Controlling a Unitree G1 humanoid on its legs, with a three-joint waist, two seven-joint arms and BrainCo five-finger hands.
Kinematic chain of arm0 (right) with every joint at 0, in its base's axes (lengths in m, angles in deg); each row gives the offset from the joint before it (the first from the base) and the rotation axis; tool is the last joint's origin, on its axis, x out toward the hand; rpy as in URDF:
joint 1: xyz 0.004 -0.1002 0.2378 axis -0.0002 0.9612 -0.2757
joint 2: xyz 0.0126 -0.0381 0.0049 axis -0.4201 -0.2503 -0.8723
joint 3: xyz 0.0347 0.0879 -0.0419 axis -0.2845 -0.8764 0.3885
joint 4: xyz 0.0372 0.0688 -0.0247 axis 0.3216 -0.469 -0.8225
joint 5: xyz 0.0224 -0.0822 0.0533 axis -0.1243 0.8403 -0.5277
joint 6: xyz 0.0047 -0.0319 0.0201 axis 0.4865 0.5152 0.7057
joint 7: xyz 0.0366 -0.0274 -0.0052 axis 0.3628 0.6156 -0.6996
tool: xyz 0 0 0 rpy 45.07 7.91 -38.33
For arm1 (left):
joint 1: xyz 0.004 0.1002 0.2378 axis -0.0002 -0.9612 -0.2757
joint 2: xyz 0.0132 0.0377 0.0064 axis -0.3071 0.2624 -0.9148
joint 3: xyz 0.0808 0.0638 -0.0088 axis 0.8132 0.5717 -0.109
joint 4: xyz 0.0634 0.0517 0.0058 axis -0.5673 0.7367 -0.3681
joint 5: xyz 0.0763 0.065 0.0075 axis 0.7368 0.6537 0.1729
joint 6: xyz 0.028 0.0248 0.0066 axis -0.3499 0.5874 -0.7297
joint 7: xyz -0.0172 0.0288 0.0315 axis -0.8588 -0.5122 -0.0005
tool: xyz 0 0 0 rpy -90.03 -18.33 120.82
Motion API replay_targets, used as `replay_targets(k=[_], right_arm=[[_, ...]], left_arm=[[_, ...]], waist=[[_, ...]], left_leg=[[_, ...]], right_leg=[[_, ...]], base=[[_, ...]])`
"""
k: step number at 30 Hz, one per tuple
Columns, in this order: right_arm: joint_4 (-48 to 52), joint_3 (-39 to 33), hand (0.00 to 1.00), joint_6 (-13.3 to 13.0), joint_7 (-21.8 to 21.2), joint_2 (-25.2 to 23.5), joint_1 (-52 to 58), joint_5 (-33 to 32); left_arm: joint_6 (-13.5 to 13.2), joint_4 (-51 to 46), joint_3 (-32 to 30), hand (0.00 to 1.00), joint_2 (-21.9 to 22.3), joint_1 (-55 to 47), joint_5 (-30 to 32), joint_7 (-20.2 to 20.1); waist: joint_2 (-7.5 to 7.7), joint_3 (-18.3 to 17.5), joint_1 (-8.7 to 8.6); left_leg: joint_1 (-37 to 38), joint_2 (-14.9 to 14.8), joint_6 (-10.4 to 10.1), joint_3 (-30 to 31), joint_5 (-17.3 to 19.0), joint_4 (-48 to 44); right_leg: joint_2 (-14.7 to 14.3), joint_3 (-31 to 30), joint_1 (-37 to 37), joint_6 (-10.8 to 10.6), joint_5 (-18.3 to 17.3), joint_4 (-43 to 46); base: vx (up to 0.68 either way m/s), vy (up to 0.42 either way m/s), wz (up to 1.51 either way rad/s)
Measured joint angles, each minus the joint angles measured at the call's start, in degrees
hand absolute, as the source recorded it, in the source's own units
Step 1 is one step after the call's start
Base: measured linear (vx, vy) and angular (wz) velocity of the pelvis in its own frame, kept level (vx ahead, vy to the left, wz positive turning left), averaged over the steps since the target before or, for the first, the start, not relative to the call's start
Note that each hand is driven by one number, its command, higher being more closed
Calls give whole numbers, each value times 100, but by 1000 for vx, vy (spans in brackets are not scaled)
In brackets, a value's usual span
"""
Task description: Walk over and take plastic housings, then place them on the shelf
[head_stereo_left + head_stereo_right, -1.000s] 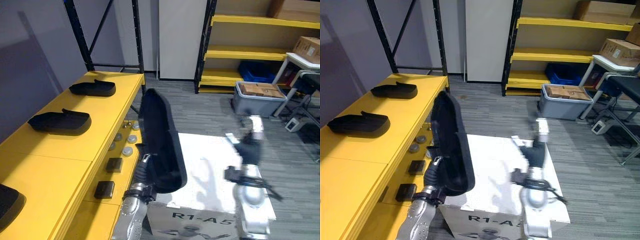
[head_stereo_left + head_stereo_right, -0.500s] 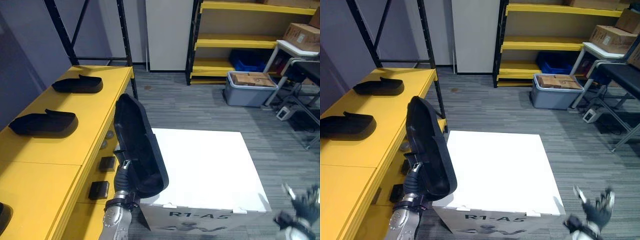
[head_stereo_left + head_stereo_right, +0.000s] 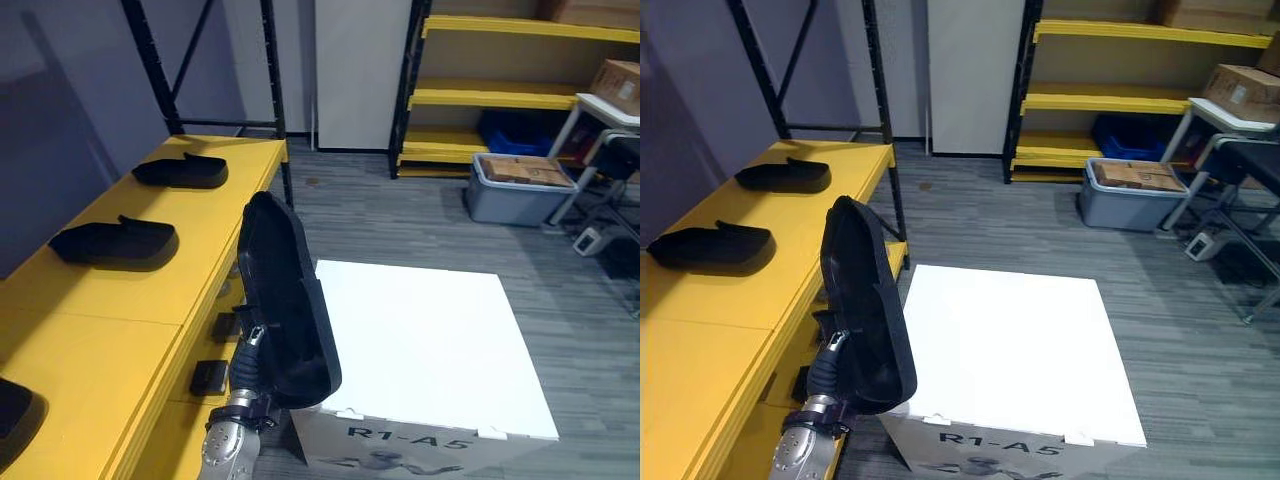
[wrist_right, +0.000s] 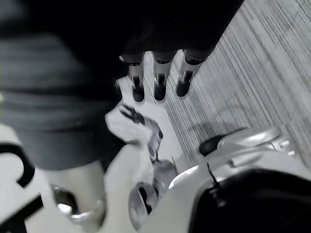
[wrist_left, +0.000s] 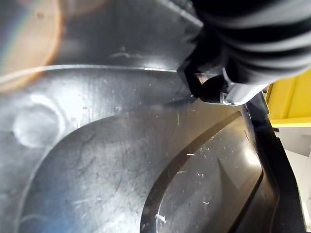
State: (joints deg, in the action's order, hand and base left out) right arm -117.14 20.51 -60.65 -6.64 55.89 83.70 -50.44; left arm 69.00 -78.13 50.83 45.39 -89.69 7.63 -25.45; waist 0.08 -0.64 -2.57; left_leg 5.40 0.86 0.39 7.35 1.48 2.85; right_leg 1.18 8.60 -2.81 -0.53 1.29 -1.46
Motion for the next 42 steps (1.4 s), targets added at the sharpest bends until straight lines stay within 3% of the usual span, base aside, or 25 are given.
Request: replay_targets(k=[4,6,7,9,12,14,16,18,19,20,21,22,23,25,28,30,31,32,33,35,37,39,40,42], right_arm=[[-81,307,0,10,11,28,-210,249],[-85,575,0,17,49,45,-267,345],[-83,732,0,18,61,81,-297,361],[-26,1166,0,27,108,189,-324,458],[-28,1242,0,67,207,262,-407,464],[12,1416,0,90,268,402,-502,483],[124,1532,0,112,307,577,-529,492],[349,1612,0,148,345,589,-539,505],[345,1599,0,151,353,548,-547,510],[289,1547,0,155,365,477,-596,512],[254,1502,0,166,370,486,-603,494],[249,1492,0,174,378,516,-587,475],[82,1491,0,174,402,521,-647,470],[-63,1503,0,173,423,502,-764,468],[-234,1494,0,174,419,497,-961,468],[-10,1495,0,173,427,416,-970,461],[95,1494,0,170,428,367,-964,450],[266,1494,0,157,428,274,-960,439],[418,1497,0,155,427,134,-917,410],[508,1511,0,121,404,-7,-889,357],[610,1526,0,110,416,-45,-792,314],[724,1613,0,103,441,-123,-685,197],[748,1610,0,97,452,-134,-674,149],[748,1615,0,97,451,-169,-651,135]], left_arm=[[15,0,146,100,-42,31,47,-13],[30,-3,247,100,-23,216,67,-17],[30,-29,249,100,21,295,108,-15],[37,-313,225,100,93,331,165,70],[22,-838,197,100,171,323,170,168],[-64,-1271,105,100,287,327,312,280],[-136,-1418,66,100,458,308,394,317],[-157,-1510,43,100,491,247,391,357],[-160,-1510,104,100,492,266,391,371],[-197,-1500,129,100,479,363,389,403],[-217,-1499,215,100,469,422,390,440],[-246,-1496,236,100,487,434,390,470],[-309,-1310,364,100,463,572,394,508],[-308,-1109,382,100,468,646,398,548],[-247,-915,425,100,461,652,634,578],[-231,-927,518,100,465,651,893,576],[-225,-942,546,100,460,647,923,577],[-215,-962,565,100,454,640,971,602],[-195,-976,570,100,464,654,1036,649],[-209,-991,585,100,461,660,1084,667],[-207,-989,646,100,460,658,1119,683],[-207,-989,745,100,459,660,1173,675],[-191,-935,855,100,456,629,1175,676],[-188,-939,967,100,455,581,1170,648]], waist=[[150,98,60],[264,278,74],[312,366,96],[370,404,244],[322,526,441],[233,683,454],[-5,732,499],[-23,717,470],[41,588,368],[132,551,331],[104,550,353],[1,511,343],[-9,446,307],[58,400,344],[56,438,346],[33,575,360],[42,622,358],[41,700,346],[73,695,317],[157,685,358],[229,662,350],[434,574,327],[410,550,258],[343,504,353]], left_leg=[[8,92,-82,362,-55,40],[-56,2,-102,-141,78,-71],[-152,32,-142,-130,-32,-199],[-569,278,-59,365,-144,-605],[-897,395,-138,502,-16,-809],[-1214,-152,-263,-1167,298,-1219],[-1549,-671,-105,-2150,289,-1888],[-1617,-433,32,-1965,222,-1874],[-1599,-258,86,-1834,197,-1440],[-1719,-403,546,-2330,465,-1885],[-1799,-674,595,-2650,613,-2455],[-1718,-824,465,-2749,564,-2493],[-1562,-674,24,-2591,507,-2018],[-1458,-462,75,-2501,364,-1712],[-1517,-310,136,-2265,429,-2028],[-1509,-232,225,-1935,653,-2301],[-1482,-200,259,-1823,719,-2332],[-1435,-130,245,-1630,822,-2360],[-1439,-61,267,-1386,835,-2355],[-1442,49,260,-1168,826,-2298],[-1504,155,221,-1000,803,-2286],[-1599,341,199,-881,789,-2322],[-1624,275,187,-847,787,-2387],[-1633,104,94,-850,758,-2435]], right_leg=[[149,426,-92,-33,-172,214],[396,949,-91,-84,-523,768],[531,1159,-56,-125,-714,1086],[830,1666,100,-199,-986,1535],[1025,2109,136,-232,-1045,1671],[1188,2496,101,-233,-1046,1738],[1208,2685,143,-272,-1124,2033],[1381,2733,186,-297,-1263,2282],[1404,2839,149,-263,-1253,2026],[1452,3198,-11,-363,-1038,1614],[1439,3438,-95,-421,-989,1600],[1374,3541,-169,-424,-991,1598],[1398,3741,-240,-434,-998,1568],[1432,3788,-356,-485,-904,1440],[1600,3796,-537,-476,-862,1629],[1831,3362,-489,-404,-903,2472],[1891,2943,-370,-229,-942,2827],[1868,1831,14,30,-1186,3459],[1473,723,249,-95,-1516,3587],[963,-486,569,-236,-1867,3483],[680,-1100,753,-338,-1918,3178],[724,-1102,780,-412,-1821,2525],[741,-848,644,-493,-1759,2417],[655,-587,446,-432,-1676,2162]], base=[[-27,-5,65],[-53,-25,128],[-71,-16,149],[-59,34,140],[-40,57,94],[-61,48,83],[-40,76,53],[-19,110,66],[9,115,127],[41,95,136],[67,46,106],[80,73,97],[49,63,81],[49,104,59],[37,130,51],[10,177,69],[-22,127,73],[-33,58,89],[-34,15,92],[-16,-42,82],[3,-126,92],[40,-189,110],[71,-149,100],[130,-156,66]])
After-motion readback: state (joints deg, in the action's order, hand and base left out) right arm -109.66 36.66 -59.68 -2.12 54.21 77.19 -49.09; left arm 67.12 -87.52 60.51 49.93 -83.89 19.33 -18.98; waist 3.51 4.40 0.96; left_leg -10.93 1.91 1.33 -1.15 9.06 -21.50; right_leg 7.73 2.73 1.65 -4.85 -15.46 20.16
